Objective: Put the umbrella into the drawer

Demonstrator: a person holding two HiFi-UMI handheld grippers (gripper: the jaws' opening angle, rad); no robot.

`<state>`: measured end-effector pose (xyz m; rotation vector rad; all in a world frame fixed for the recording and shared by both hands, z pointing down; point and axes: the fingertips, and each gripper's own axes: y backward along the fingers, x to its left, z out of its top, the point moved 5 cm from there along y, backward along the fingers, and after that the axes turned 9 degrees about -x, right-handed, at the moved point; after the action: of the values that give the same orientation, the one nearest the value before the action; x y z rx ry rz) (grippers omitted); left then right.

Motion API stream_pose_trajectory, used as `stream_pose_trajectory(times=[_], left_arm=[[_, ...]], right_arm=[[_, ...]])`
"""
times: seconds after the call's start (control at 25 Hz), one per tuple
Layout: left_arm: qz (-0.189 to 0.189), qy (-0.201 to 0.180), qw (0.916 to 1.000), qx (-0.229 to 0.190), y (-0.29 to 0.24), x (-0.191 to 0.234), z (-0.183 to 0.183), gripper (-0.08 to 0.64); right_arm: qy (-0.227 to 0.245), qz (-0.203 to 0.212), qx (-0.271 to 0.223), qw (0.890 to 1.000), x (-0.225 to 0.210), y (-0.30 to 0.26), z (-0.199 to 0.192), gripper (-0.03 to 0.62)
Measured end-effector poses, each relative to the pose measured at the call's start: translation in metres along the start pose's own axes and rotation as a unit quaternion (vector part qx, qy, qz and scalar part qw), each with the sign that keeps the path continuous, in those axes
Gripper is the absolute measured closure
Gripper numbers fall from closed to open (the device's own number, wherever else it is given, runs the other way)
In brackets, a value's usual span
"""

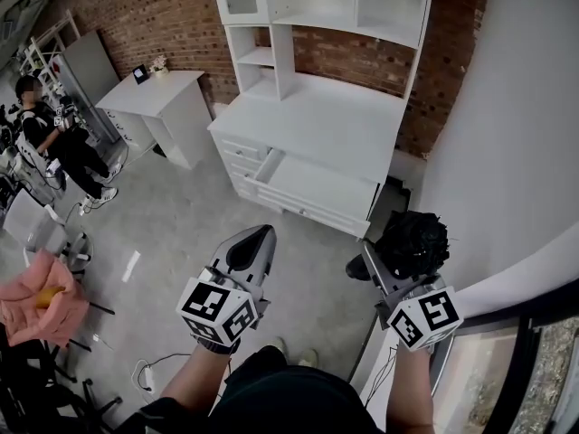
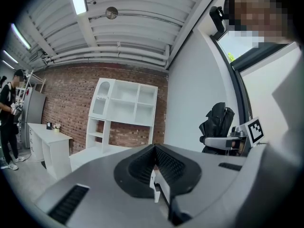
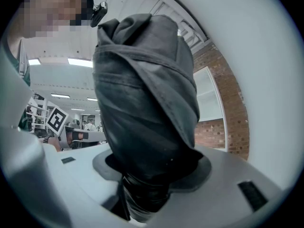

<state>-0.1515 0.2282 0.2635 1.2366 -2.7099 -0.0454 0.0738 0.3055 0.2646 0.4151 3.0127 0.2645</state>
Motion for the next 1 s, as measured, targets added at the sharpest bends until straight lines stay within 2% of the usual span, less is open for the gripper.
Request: stream_pose_trajectory(times=[0.48,1.0], left_arm=[[-0.021,0.009,0.9997,0.005,-0.044,0.016,-0.017,0.554],[-0.062,0.014,0.9978,0.017,-0.156,0.087,-0.04,0.554]], right_arm=[[0.005,-0.016,0.017,1.0,-0.021,-0.024,-0.015,0.37],[0.006,-0.049,0.049,0.998,-0.078,-0.123,-0.047,0.37]])
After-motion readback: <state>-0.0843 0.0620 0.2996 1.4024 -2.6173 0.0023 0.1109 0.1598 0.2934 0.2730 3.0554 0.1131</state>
